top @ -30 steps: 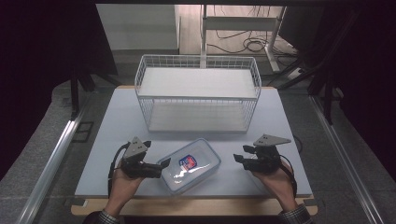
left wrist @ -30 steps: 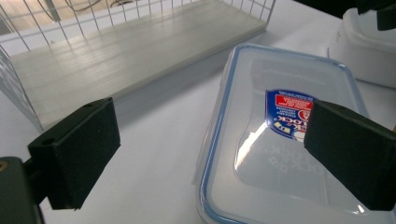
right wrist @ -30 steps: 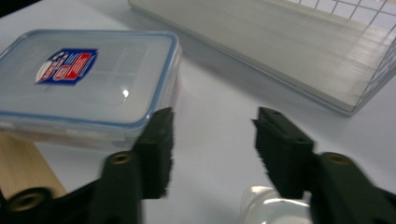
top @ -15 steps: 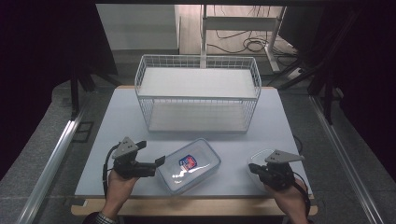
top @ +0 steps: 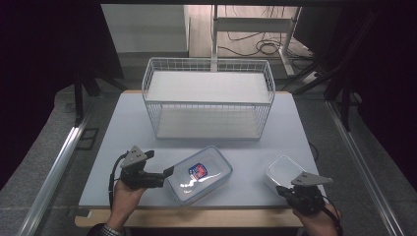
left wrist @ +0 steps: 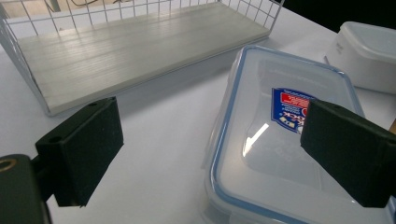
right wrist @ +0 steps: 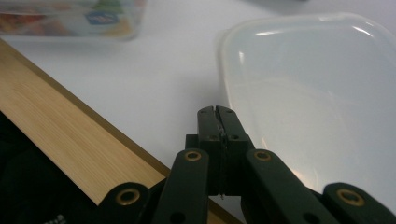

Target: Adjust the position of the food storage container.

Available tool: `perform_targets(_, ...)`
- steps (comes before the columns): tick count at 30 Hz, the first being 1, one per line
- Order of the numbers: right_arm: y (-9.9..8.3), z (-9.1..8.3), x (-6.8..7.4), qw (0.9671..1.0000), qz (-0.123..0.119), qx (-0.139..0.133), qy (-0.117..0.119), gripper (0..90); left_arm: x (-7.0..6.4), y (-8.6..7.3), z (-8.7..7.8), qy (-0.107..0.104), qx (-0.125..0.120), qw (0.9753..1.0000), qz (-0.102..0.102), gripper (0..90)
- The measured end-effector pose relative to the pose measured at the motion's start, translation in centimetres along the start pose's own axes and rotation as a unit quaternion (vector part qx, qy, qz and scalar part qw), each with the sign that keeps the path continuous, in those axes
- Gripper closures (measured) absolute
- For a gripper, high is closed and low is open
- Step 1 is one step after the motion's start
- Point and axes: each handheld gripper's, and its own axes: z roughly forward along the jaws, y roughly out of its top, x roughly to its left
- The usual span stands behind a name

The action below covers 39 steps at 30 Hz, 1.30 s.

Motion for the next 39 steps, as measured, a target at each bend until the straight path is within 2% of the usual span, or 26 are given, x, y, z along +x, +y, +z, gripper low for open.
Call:
perform_targets(6, -1.7, -1.8, -2.8, 0.9988, 0.032, 0.0, -0.038, 89.4, 0.1, -0.1, 0.2, 0.0, 0.004, 1.0, -0.001, 5.8)
perform_targets(8, -1.7, -2.4, -3.3, 0.9981, 0.038, -0.003, -0.049, 89.4, 0.1, -0.1, 0.2, 0.002, 0.007, 1.0, 0.0, 5.8)
perform_targets(9, -1.5, -2.7, -3.3, 0.9979, 0.04, -0.014, -0.049, 89.4, 0.2, -0.1, 0.3, 0.003, 0.007, 1.0, -0.001, 5.8)
perform_targets(12, 0.3, -2.8, -3.0, 0.9977, 0.041, -0.045, -0.029, 89.4, 0.3, 0.0, 0.2, 0.004, 0.006, 1.0, -0.005, 5.8)
perform_targets(14, 2.1, -1.9, -2.5, 0.9982, 0.026, -0.051, -0.017, 88.9, 0.3, 0.0, 0.1, 0.005, 0.005, 1.0, -0.004, 5.8)
perform_targets(17, 4.8, 0.8, -2.5, 0.9991, 0.012, -0.039, -0.011, 88.0, 0.2, 0.0, 0.0, 0.005, 0.006, 0.9999, -0.008, 5.8)
perform_targets(18, 4.8, 0.8, -2.5, 0.9991, 0.012, -0.039, -0.011, 88.0, 0.2, 0.0, 0.0, 0.005, 0.006, 0.9999, -0.008, 5.8)
perform_targets(19, 6.3, 3.1, -2.7, 0.9994, 0.016, -0.03, -0.001, 87.8, 0.4, 0.0, 0.1, 0.003, 0.008, 0.9999, -0.014, 5.8)
perform_targets(22, 7.3, 5.4, -2.5, 0.9999, -0.002, -0.003, -0.013, 87.9, 0.6, -0.2, 0.2, 0.002, 0.014, 0.9996, -0.026, 5.7)
perform_targets(25, 6.9, 6.3, -2.6, 0.9989, -0.005, 0.028, -0.037, 89.2, 0.7, -0.3, 0.3, 0.001, 0.021, 0.9994, -0.029, 5.7)
perform_targets(27, 6.3, 5.8, -2.8, 0.9992, 0.006, 0.023, -0.031, 89.4, 0.7, -0.3, 0.3, -0.006, 0.022, 0.9993, -0.029, 5.5)
perform_targets(30, 5.5, 4.8, -2.9, 0.9979, 0.0, 0.033, -0.056, 89.5, 0.4, -0.3, 0.2, -0.013, 0.021, 0.9994, -0.025, 5.5)
perform_targets(32, 4.8, 4.1, -3.3, 0.9978, 0.008, 0.03, -0.059, 89.5, 0.2, -0.3, 0.0, -0.009, 0.022, 0.9995, -0.019, 5.8)
perform_targets(34, 4.3, 3.6, -3.7, 0.9979, 0.015, 0.029, -0.056, 89.5, -0.1, -0.7, -0.5, 0.005, 0.027, 0.9996, -0.008, 7.2)
perform_targets(37, 4.4, 3.4, -3.6, 0.9987, 0.019, 0.017, -0.044, 89.4, -0.4, -1.6, -1.3, 0.013, 0.031, 0.9994, -0.005, 16.8)
perform_targets(38, 4.6, 3.5, -3.3, 0.9992, 0.019, 0.011, -0.034, 89.4, -0.5, -2.0, -1.7, 0.019, 0.034, 0.9992, -0.003, 21.7)
perform_targets(39, 5.0, 3.7, -3.0, 0.9995, 0.017, 0.005, -0.025, 89.2, -0.6, -2.3, -2.0, 0.024, 0.04, 0.9989, -0.003, 31.0)
